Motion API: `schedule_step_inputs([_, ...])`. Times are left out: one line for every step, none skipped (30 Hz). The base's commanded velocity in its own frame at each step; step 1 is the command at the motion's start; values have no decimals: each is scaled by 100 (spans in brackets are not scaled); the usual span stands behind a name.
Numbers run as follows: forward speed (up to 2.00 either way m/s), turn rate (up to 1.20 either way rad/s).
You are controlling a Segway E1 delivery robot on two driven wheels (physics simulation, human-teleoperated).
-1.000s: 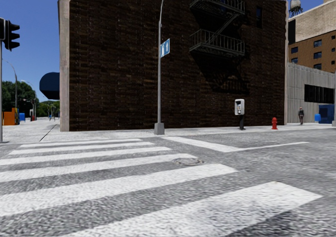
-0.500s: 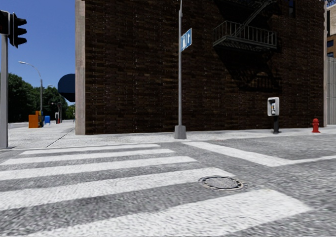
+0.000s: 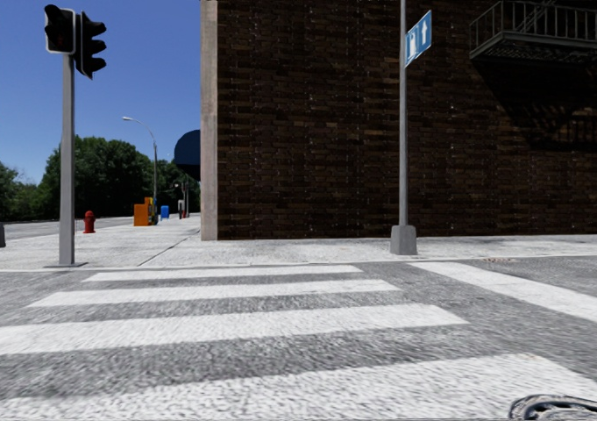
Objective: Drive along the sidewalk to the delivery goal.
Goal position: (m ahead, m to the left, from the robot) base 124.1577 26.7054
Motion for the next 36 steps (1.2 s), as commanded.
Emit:
schedule_step_inputs([200,41])
schedule_step_inputs([200,41])
schedule_step_inputs([200,40])
schedule_step_inputs([200,38])
schedule_step_inputs([200,37])
schedule_step_inputs([200,37])
schedule_step_inputs([200,36])
schedule_step_inputs([200,34])
schedule_step_inputs([200,34])
schedule_step_inputs([200,22])
schedule_step_inputs([200,14])
schedule_step_inputs([200,11])
schedule_step_inputs([200,11])
schedule_step_inputs([200,10])
schedule_step_inputs([200,10])
schedule_step_inputs([200,10])
schedule_step_inputs([200,10])
schedule_step_inputs([200,14])
schedule_step_inputs([200,15])
schedule_step_inputs([200,15])
schedule_step_inputs([200,16])
schedule_step_inputs([200,25])
schedule_step_inputs([200,32])
schedule_step_inputs([200,32])
schedule_step_inputs([200,33])
schedule_step_inputs([200,34])
schedule_step_inputs([200,34])
schedule_step_inputs([200,34])
schedule_step_inputs([200,35])
schedule_step_inputs([200,37])
schedule_step_inputs([200,37])
schedule_step_inputs([200,38])
schedule_step_inputs([200,38])
schedule_step_inputs([200,38])
schedule_step_inputs([200,38])
schedule_step_inputs([200,38])
